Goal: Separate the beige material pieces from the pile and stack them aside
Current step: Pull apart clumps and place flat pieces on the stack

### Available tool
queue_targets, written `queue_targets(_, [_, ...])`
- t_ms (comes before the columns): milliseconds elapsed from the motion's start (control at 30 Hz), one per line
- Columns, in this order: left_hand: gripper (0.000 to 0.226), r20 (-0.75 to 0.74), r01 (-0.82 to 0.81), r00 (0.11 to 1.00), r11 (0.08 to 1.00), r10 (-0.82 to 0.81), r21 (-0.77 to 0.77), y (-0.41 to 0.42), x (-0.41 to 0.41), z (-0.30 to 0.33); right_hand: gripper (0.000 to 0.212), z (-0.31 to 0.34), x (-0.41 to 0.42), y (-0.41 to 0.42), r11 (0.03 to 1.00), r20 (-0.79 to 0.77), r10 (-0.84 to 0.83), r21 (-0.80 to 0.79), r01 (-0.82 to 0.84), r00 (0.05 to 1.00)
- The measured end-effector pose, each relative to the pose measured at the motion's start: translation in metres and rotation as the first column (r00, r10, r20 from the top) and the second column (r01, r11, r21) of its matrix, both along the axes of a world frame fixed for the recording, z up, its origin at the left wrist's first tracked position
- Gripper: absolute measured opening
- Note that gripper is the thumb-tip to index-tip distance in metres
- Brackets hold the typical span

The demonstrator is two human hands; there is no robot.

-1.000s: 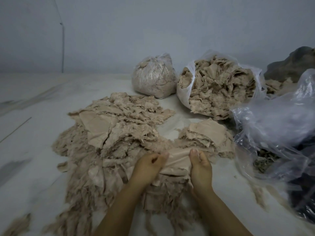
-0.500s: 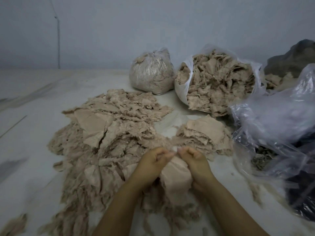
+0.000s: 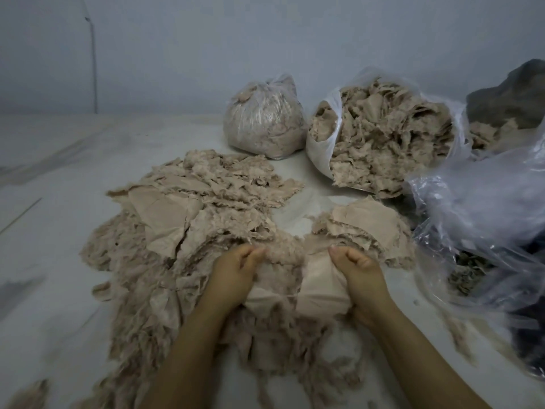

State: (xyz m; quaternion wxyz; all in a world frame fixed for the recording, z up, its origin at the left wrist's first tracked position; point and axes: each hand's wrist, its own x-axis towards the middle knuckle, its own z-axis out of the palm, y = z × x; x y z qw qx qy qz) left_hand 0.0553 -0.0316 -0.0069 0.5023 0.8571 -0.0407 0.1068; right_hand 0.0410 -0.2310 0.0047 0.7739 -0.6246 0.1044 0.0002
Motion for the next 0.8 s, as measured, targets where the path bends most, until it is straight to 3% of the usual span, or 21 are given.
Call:
queue_targets(100, [0.020, -0.112, 0.231, 0.964, 0.968, -0.241, -0.096, -0.012, -0.008, 0.012, 0.028, 0.004, 0.000, 0.007, 0.998, 0.072, 0.055, 0.008, -0.056, 0.996])
queue_targets(167, [0.034, -0.205, 0.347, 0.901, 0.919, -0.382, -0.186, -0.032, -0.012, 0.014, 0.026, 0.004, 0.000, 0.017, 0.998, 0.134, 0.057, 0.030, -0.061, 0.989])
queue_targets(200, [0.026, -0.203, 0.385, 0.884, 0.903, -0.420, -0.191, -0.040, -0.012, 0.008, 0.027, 0.005, 0.002, 0.020, 0.999, 0.160, 0.008, 0.031, -0.013, 0.987])
queue_targets(233, [0.004, -0.198, 0.385, 0.879, 0.890, -0.434, -0.243, -0.046, -0.015, 0.011, 0.029, 0.006, 0.007, 0.018, 0.997, 0.182, -0.076, 0.016, 0.075, 0.980])
queue_targets(300, [0.031, -0.169, 0.279, 0.929, 0.923, -0.329, -0.266, -0.043, -0.013, 0.010, 0.031, 0.008, 0.018, 0.006, 0.965, 0.218, -0.245, -0.042, 0.259, 0.945])
queue_targets(400, [0.035, -0.111, 0.153, 0.977, 0.958, -0.184, -0.243, -0.028, -0.005, 0.005, 0.027, 0.012, 0.037, -0.019, 0.912, 0.227, -0.390, -0.040, 0.409, 0.892])
queue_targets(467, [0.038, -0.077, 0.129, 0.985, 0.962, -0.152, -0.240, -0.022, -0.003, 0.006, 0.025, 0.019, 0.051, -0.034, 0.911, 0.217, -0.390, -0.053, 0.410, 0.895])
queue_targets(533, [0.042, -0.048, 0.097, 0.993, 0.972, -0.109, -0.215, -0.021, -0.001, 0.003, 0.029, 0.026, 0.067, -0.049, 0.889, 0.234, -0.335, -0.242, 0.388, 0.913])
queue_targets(600, [0.041, -0.040, 0.059, 0.997, 0.973, -0.070, -0.224, -0.019, -0.001, 0.004, 0.037, 0.031, 0.075, -0.060, 0.694, 0.244, -0.306, -0.605, 0.391, 0.920])
queue_targets(633, [0.039, -0.049, 0.042, 0.997, 0.967, -0.056, -0.251, -0.018, -0.001, 0.004, 0.037, 0.033, 0.071, -0.060, 0.614, 0.286, -0.305, -0.670, 0.417, 0.908])
queue_targets(667, [0.038, -0.055, 0.025, 0.998, 0.956, -0.043, -0.293, -0.018, 0.000, 0.003, 0.034, 0.034, 0.062, -0.054, 0.602, 0.333, -0.271, -0.674, 0.429, 0.903])
queue_targets(733, [0.040, -0.075, -0.026, 0.997, 0.935, -0.001, -0.353, -0.020, 0.002, 0.004, 0.026, 0.028, 0.031, -0.027, 0.763, 0.310, -0.037, -0.605, 0.228, 0.950])
queue_targets(767, [0.040, -0.076, -0.038, 0.997, 0.928, 0.011, -0.370, -0.023, 0.002, 0.007, 0.026, 0.022, 0.017, -0.010, 0.825, 0.214, 0.141, -0.566, 0.005, 0.966])
queue_targets(800, [0.039, -0.061, -0.038, 0.998, 0.927, 0.017, -0.372, -0.027, 0.004, 0.009, 0.028, 0.014, 0.004, 0.006, 0.812, 0.098, 0.318, -0.541, -0.217, 0.943])
